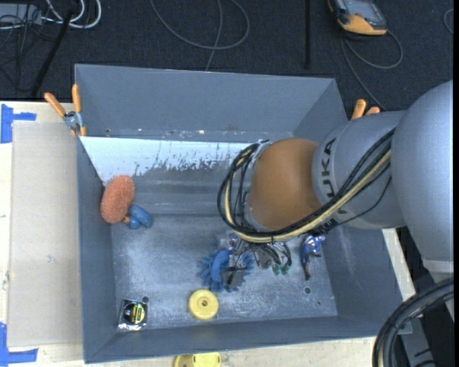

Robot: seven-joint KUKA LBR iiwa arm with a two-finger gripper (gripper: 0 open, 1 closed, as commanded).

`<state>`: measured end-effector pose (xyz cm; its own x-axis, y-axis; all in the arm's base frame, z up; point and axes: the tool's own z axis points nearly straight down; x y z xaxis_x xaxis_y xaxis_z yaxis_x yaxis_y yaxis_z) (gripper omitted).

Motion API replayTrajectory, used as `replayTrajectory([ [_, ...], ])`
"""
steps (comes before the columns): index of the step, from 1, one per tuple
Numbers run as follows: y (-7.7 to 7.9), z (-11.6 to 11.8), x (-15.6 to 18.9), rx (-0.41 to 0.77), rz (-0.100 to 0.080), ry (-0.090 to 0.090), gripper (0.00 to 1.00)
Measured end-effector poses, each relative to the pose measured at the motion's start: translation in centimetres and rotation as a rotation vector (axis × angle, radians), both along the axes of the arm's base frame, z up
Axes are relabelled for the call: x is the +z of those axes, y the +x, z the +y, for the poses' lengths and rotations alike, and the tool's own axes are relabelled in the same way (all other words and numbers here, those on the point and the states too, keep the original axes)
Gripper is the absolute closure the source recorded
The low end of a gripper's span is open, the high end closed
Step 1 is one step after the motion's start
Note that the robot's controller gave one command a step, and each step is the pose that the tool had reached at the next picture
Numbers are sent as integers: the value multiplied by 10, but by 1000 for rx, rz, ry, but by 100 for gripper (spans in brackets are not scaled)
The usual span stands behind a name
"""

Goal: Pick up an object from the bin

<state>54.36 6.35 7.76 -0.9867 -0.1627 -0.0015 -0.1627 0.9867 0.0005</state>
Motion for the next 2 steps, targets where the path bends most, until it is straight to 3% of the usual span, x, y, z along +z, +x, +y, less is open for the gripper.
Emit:
replayTrajectory([
  [1, -16, -3, 113, -4, 2, -1, 100],
  [2, -16, -3, 113, -4, 2, -1, 100],
])
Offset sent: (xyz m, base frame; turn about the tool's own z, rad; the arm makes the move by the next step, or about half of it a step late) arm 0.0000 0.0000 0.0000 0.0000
